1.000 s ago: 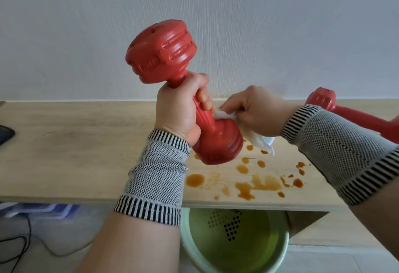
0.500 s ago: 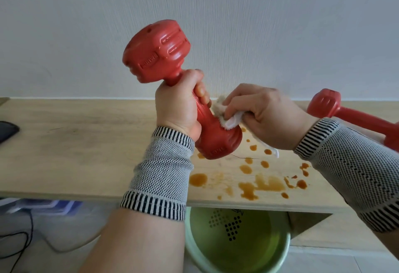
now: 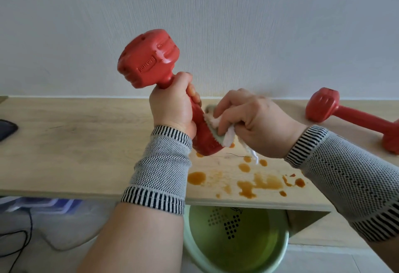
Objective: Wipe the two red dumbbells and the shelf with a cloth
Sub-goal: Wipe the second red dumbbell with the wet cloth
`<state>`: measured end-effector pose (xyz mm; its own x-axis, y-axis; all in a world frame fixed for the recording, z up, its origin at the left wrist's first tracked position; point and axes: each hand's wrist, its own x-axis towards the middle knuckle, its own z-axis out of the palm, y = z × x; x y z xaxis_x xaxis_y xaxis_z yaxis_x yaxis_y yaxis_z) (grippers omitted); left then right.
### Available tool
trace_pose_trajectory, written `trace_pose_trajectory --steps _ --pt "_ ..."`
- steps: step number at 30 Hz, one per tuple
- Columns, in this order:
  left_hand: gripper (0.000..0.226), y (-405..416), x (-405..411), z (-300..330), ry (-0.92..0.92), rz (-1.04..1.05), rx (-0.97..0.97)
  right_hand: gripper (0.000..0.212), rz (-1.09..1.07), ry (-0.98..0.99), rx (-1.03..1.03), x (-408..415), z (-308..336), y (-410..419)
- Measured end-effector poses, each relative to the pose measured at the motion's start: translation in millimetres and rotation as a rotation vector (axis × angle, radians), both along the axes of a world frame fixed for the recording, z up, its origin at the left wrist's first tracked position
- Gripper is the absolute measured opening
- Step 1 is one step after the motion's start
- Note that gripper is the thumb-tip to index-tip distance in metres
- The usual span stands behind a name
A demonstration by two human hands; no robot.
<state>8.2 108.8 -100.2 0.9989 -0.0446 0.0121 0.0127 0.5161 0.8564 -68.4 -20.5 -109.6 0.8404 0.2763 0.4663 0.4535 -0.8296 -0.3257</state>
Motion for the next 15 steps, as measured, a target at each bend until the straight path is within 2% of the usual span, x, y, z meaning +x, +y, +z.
trace_pose_trajectory --steps 2,5,7,9,13,15 --pt "0.04 2.9 2.2 0.3 0.01 -0.007 0.003 0.032 -0.033 0.004 0.061 0.3 -4.2 -2.0" --pt "0.03 7.2 2.8 2.8 0.021 -0.041 -0.001 0.035 -0.139 0.051 0.305 3.5 -5.5 -12.8" --pt "0.028 8.9 4.0 4.8 0.022 -0.047 -0.014 0.035 -0.133 0.033 0.347 1.1 -6.0 -12.7" --pt "0.026 7.8 5.3 5.1 0.024 -0.046 -0.029 0.032 -0.113 -0.003 0.296 -0.8 -6.2 -5.2" --pt "0.035 4.7 2.7 2.4 0.005 -0.047 -0.009 0.032 -0.089 -0.087 0.044 3.8 -2.7 3.4" --pt "0.039 5.1 -0.4 1.0 -0.014 -0.058 0.01 0.031 -0.087 -0.05 0.026 8.4 1.4 0.0"
